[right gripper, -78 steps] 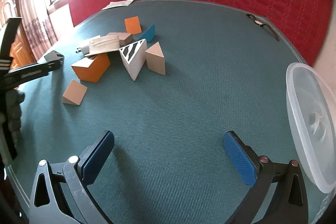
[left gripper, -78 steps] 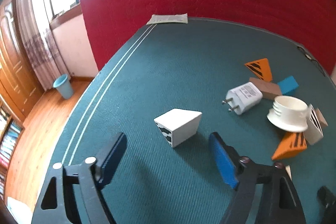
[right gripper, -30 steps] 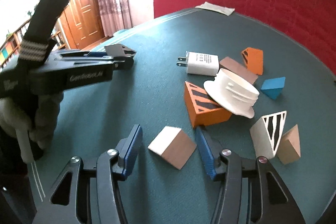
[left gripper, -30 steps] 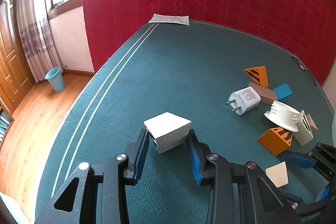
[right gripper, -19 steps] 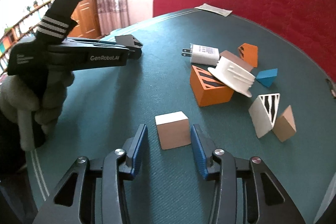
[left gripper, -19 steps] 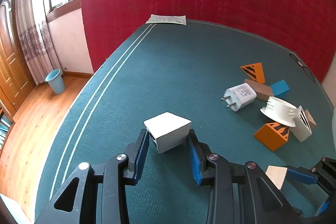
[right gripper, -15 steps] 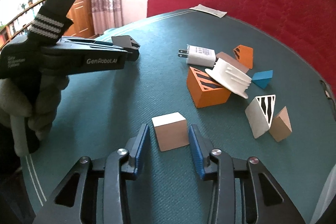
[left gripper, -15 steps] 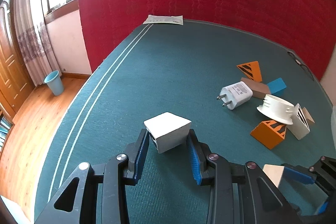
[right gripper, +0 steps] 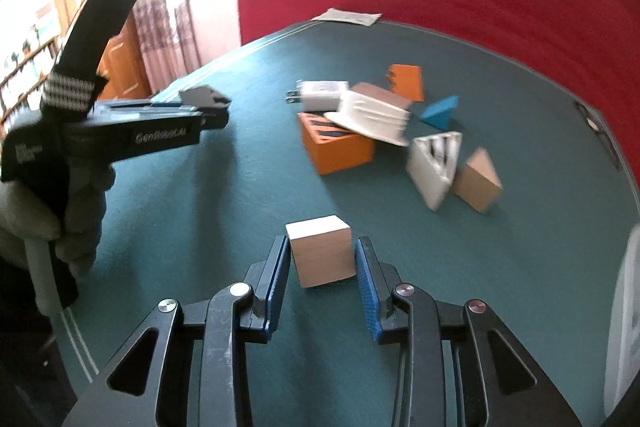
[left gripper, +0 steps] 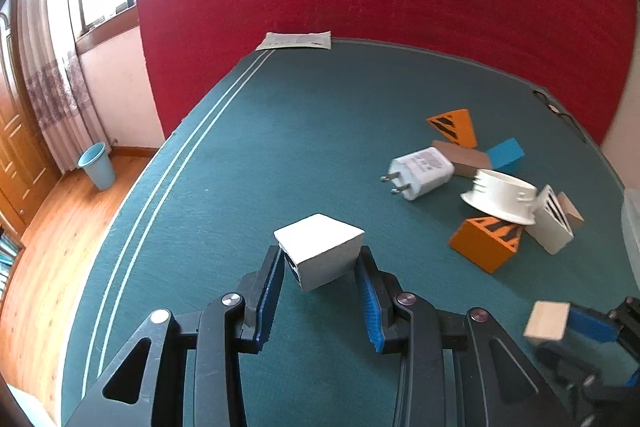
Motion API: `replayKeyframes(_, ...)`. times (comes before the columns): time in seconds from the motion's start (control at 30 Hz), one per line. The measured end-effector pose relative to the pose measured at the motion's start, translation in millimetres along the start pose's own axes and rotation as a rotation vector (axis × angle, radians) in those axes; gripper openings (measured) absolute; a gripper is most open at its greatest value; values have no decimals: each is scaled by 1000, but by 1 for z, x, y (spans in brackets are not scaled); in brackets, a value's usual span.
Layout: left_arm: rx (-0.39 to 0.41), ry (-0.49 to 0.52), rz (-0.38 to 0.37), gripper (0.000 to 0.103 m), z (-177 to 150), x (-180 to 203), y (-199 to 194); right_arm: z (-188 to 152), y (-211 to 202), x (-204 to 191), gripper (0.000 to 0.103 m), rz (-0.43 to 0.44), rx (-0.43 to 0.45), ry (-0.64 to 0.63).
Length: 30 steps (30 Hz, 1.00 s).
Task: Organize rigid objects
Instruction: 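Grasp the beige wooden block with the right tool while the left tool holds the white wedge, then carry the beige block into the clear bowl and open the right tool while the left tool holds the wedge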
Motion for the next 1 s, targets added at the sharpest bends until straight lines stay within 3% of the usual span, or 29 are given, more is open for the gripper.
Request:
replayKeyframes(0.5, 9, 92, -49, 38, -8, 47, -16, -31, -63, 69, 34, -53, 82, 195)
replayKeyframes(1.0, 11, 155, -108, 39, -19, 84, -33, -53, -121, 125, 34, -185, 163, 307)
Point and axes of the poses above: each gripper's, at about its wrist camera, not at the fingertips, and y roughly the way its jaws point, x to its right, z to its top, the point moved 7 cm from there along y, roughly the way its jaws point, and after that the axes turned 4 degrees about z, right-handed, at the moved point
